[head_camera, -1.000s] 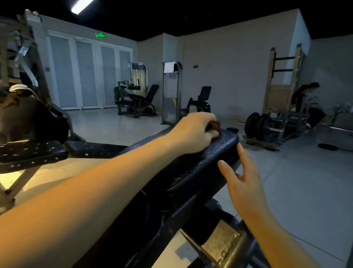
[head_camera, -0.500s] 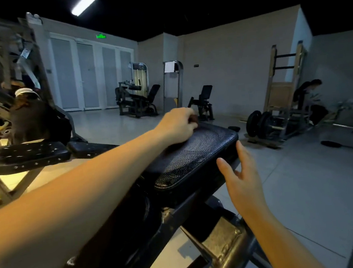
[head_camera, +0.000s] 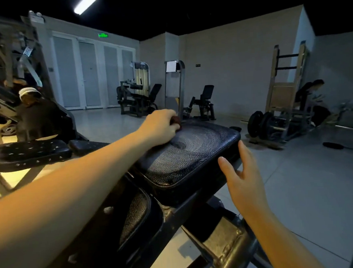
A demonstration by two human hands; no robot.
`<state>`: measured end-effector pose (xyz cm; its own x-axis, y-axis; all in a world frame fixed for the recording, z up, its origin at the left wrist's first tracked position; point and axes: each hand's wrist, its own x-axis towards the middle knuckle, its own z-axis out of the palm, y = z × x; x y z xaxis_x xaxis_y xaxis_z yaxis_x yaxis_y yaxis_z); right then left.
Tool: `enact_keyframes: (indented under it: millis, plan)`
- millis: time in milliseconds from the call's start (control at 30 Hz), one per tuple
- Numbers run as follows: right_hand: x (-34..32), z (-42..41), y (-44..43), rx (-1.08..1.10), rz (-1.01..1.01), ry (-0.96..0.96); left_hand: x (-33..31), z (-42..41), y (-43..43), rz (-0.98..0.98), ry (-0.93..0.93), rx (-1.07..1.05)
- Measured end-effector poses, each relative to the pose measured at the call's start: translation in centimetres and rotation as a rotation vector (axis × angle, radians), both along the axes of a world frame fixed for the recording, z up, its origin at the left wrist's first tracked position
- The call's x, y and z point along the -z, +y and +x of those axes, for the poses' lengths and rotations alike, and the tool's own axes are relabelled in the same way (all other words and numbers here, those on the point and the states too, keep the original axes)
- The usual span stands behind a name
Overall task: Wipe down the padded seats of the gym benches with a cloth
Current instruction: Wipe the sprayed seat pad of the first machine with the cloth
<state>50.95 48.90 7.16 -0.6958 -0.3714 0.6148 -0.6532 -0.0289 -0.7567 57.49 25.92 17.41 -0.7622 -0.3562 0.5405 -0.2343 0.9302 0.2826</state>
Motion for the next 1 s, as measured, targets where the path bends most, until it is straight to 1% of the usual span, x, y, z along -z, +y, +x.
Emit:
enact_keyframes:
  millis: [67,133,200,267,333,400,467,533,600,667,767,833,900,1000]
  plan:
    - [0.0,0.0,0.2,-0.009,0.009,0.002,-0.7,-2.2,2.6,0.011,0.022,0.073]
    - [0.0,0.0,0.3,-0.017,0.013,-0.002,-0.7,-2.0,5.8,-0.014,0.032,0.207]
    - [0.1,-0.1,0.3,-0.023,0.008,-0.016,0.2,0.7,7.9,-0.064,0.049,0.346]
    - [0.1,-0.2,0.2,-0.036,-0.01,-0.042,1.3,4.2,7.5,-0.107,0.043,0.408]
    - [0.2,-0.4,0.2,-0.053,-0.037,-0.06,1.5,6.6,4.8,-0.111,0.006,0.347]
    - [0.4,-0.5,0.1,-0.055,-0.042,-0.052,1.1,7.0,1.7,-0.086,-0.043,0.205]
    - [0.6,-0.7,-0.2,-0.041,-0.038,-0.031,0.4,5.0,-0.4,-0.083,-0.081,0.067]
    - [0.8,-0.9,-0.3,-0.024,-0.026,-0.014,-0.4,1.4,-0.5,-0.073,-0.071,-0.003]
    - [0.7,-0.7,-0.2,-0.023,-0.02,-0.006,-1.0,-2.0,1.4,-0.027,-0.039,0.027]
    - [0.5,-0.5,0.0,-0.041,-0.02,-0.005,-1.4,-3.6,5.0,-0.01,-0.001,0.144]
    - [0.0,-0.2,0.2,-0.044,-0.016,-0.004,-0.6,-0.9,9.2,-0.074,0.004,0.402]
    - [-0.2,-0.1,0.2,-0.051,-0.02,-0.01,0.5,2.8,8.9,-0.126,-0.001,0.496]
    - [0.0,-0.3,0.2,-0.06,-0.034,-0.012,1.2,5.6,6.0,-0.147,-0.025,0.439]
    - [0.4,-0.5,-0.1,-0.058,-0.037,0.004,0.8,5.4,0.0,-0.171,-0.067,0.173]
